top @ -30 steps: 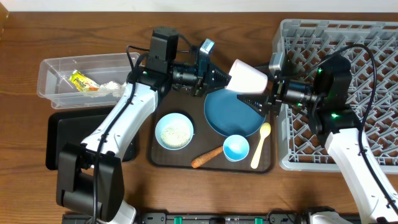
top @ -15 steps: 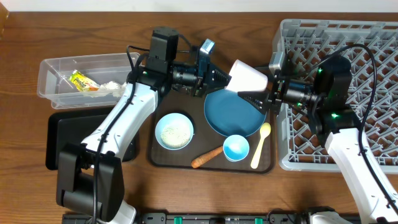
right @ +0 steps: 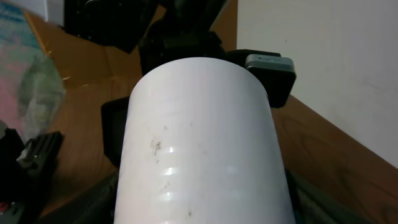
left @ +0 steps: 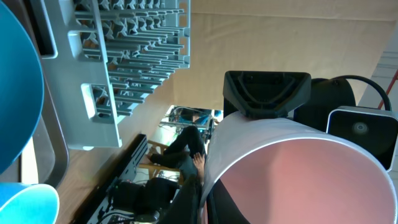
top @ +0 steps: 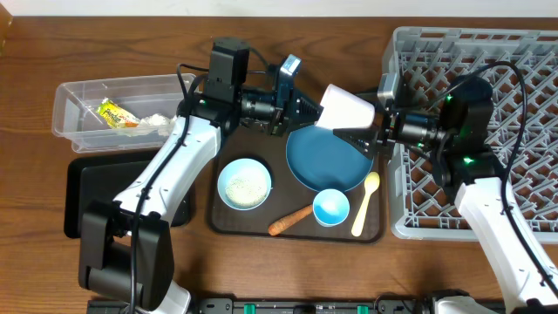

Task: Sort waste into correct bins and load items into the dishwasher rack
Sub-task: 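Grasp the pink cup with the right gripper and open the left gripper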

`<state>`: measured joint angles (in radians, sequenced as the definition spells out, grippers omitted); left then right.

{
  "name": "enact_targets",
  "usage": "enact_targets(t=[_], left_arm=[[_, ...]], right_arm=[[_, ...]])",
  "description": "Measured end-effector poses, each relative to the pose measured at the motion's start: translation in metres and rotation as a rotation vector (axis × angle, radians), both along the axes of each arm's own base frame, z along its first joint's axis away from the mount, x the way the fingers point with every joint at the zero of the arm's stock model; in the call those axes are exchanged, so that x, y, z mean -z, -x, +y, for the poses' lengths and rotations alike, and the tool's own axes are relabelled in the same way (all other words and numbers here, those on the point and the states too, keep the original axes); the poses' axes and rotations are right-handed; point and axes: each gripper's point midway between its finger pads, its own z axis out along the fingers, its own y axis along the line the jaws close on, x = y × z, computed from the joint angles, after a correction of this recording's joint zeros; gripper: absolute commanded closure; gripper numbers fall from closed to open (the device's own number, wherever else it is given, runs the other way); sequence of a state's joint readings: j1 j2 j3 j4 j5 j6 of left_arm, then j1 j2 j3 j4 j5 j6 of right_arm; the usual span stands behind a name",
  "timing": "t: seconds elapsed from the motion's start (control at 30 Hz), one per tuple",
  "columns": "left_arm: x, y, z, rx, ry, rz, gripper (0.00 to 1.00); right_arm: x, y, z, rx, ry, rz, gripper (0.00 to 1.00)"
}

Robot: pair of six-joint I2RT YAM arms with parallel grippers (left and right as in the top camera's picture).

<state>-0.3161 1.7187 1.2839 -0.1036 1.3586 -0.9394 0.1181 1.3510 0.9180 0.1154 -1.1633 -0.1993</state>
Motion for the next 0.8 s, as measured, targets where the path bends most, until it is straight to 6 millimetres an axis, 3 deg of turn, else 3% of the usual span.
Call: enact_targets(t=[0.27,0.67,0.8], left_arm=[[0.0010,-0.0018,0.0019,-0.009,-0.004,0.004,0.94],[0.0008,-0.0019,0.0023,-0.009,-0.003,0.003,0.94],[0.0006,-0.0016,0.0018,-0.006,-0.001,-0.007,0.78]], right_arm=[[0.0030,-0.0018,0.0022,-0.061,-0.023,-0.023,0.37],[0.0018,-0.0021,0.0028,-0.074,-0.028,-0.036,0.38],[0.0016,0.0000,0.0037,-0.086,-0.031,-0.032,0.35]])
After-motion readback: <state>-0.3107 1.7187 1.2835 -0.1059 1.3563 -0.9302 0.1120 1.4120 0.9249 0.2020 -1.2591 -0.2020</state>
